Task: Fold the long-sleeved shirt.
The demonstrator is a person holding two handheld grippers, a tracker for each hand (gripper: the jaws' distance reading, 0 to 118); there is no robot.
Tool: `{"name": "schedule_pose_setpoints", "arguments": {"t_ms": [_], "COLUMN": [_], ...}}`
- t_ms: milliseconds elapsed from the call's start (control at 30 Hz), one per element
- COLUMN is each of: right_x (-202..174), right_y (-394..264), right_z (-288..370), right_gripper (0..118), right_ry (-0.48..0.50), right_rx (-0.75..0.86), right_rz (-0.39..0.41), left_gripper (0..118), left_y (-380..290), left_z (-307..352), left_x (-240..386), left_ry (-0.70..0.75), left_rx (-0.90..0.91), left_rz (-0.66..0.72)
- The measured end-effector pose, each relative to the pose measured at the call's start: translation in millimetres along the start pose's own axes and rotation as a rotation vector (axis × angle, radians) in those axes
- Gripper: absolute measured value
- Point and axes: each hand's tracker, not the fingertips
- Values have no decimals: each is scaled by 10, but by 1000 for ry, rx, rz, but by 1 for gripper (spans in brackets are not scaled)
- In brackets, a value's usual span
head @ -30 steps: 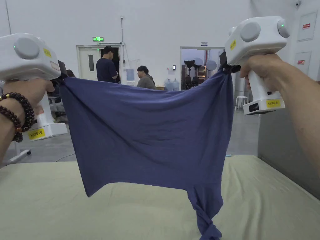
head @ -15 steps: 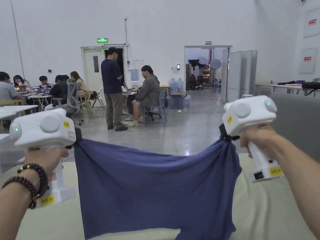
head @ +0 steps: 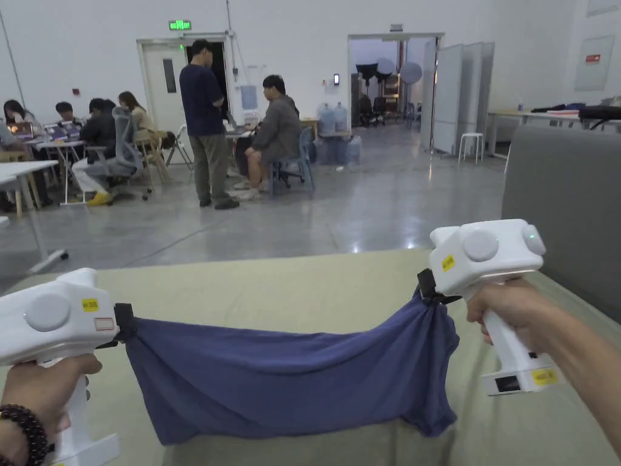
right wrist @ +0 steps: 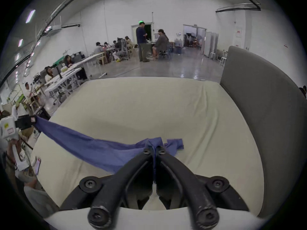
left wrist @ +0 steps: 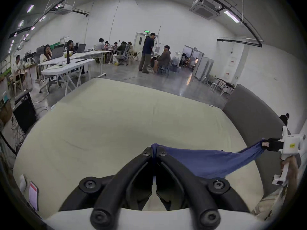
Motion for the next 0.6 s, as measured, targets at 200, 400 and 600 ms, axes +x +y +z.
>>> {"name": "schedule_pose_setpoints", "arguments": {"t_ms": [200,400,600], "right_x": [-191,-252,-215], "right_y": [-1193,-2516,-3538], "right_z": [395,509,686], "right_gripper": [0,0,0], "right_ry": [66,69,110], "right_rx": [-90,-268,-429], "right_rz": [96,168,168], "left_gripper": [0,0,0], "left_y": [-936,-2066,-2863], "left_z": [449,744,1116], "left_x": [-167,-403,-484], "left_ry": [-20,12,58], "left_rx": [-166,-350,-497], "left_rz": [-58,-66,-142]}}
